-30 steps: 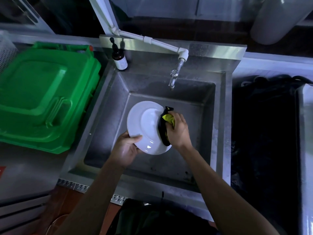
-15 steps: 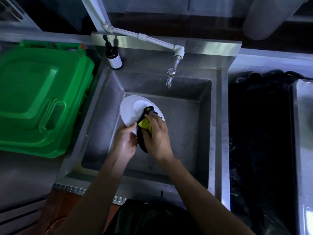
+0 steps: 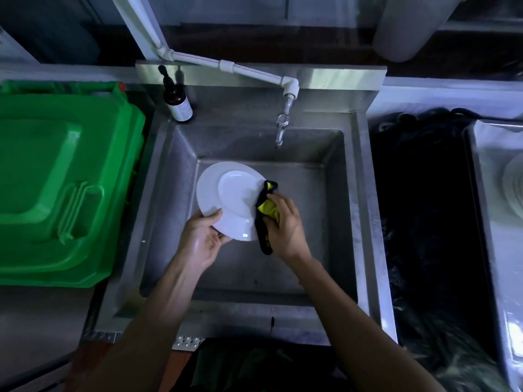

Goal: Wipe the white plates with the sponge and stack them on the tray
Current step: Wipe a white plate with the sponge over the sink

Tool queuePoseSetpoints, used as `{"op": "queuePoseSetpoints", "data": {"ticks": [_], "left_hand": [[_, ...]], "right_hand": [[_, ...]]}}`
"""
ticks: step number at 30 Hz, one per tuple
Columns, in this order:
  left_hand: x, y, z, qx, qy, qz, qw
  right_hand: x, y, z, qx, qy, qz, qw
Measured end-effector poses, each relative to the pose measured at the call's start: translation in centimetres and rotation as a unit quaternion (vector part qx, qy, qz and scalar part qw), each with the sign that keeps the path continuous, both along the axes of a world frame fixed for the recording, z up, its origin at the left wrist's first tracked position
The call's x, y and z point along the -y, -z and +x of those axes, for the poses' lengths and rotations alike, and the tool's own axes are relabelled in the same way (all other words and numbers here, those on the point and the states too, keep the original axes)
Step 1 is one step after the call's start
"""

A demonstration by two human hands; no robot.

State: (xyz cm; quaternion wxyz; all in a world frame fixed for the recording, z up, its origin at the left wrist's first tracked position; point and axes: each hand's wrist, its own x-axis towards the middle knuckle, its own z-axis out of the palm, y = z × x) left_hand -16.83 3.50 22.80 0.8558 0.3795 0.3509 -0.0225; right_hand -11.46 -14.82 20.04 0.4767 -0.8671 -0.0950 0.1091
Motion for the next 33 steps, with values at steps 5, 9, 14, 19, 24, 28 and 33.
{"op": "queuePoseSetpoints", "data": {"ticks": [5,9,14,19,24,28,33], "left_hand": [[-1.5,0.2,0.1,0.013,0.093,0.048,0.994],[-2.0,-0.1,0.2,0.003,0.162,0.091,0.983],[-2.0,-1.1,0.3,0.002,0.238,0.143,0.961],[-1.7,-1.9,0.5,0.017,0.309,0.176,0.934],[-0.6,-2.2,0.4,0.019,0.349,0.232,0.908],[0.2,-2.2,0.7,0.017,0.346,0.271,0.898],[1.2,-2.7,2.0,0.037,0.357,0.338,0.870]], "right_hand": [[0.8,-0.2,0.5,-0.038,0.045,-0.007,0.998],[1.5,-0.6,0.8,-0.037,0.064,-0.033,0.997],[1.9,-1.3,1.0,-0.034,0.097,-0.045,0.994],[1.3,-2.3,0.6,0.000,0.112,-0.047,0.993],[-0.1,-3.7,-0.5,0.076,0.101,-0.059,0.990],[-0.4,-4.6,-1.9,0.098,0.082,-0.084,0.988],[1.3,-5.6,-3.3,0.125,0.088,-0.114,0.982]]}}
